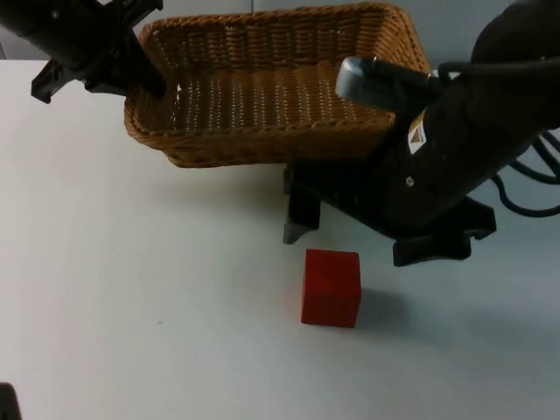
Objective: Pick up the basket with the left hand and place the cube into the basket with the right hand.
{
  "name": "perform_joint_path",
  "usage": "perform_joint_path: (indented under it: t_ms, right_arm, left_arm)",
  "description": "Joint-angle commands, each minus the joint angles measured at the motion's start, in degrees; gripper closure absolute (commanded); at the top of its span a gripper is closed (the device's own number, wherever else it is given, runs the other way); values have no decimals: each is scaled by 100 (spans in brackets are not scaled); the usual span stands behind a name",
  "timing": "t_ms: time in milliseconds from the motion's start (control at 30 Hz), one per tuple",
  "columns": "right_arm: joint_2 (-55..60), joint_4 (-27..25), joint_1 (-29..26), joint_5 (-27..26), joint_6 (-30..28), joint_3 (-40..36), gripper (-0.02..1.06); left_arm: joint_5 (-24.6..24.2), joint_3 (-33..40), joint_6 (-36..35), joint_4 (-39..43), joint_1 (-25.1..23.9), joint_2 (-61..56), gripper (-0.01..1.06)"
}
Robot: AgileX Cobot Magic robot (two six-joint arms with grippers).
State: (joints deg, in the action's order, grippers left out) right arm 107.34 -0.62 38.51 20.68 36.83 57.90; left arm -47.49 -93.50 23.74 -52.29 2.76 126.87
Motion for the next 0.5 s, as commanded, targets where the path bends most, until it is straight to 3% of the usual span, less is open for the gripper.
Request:
perform_joint_path:
  t_ms: [0,167,233,267,300,333,400,433,467]
  right_arm:
    - [168,62,61,36,74,27,-1]
    - [559,62,61,124,89,27,1]
    - [716,62,61,124,89,27,12]
    - [716,62,61,124,89,27,12]
    - [772,62,61,112,89,27,31]
    - [783,62,61,101,89,27,41]
    - [797,62,61,25,89,27,90]
    - [797,62,61,1,91,27,104]
    - [797,62,61,1,91,27,104]
  left_arm:
    - [-15,-73,-26,-233,13,-99,105]
    - [-15,-73,-26,-233,13,-99,105]
    - [-15,-73,-26,-233,13,-99,105]
    - [-15,-73,-26,-233,13,-99,105]
    - [-15,-73,-26,-233,13,-99,105]
    - [-15,-73,-26,-233,13,-99,105]
    - [-15,-73,-26,-233,13,-99,105]
    - [-15,-73,-26,-233,13,-99,105]
    - [-15,-73,-26,-233,13,-99,105]
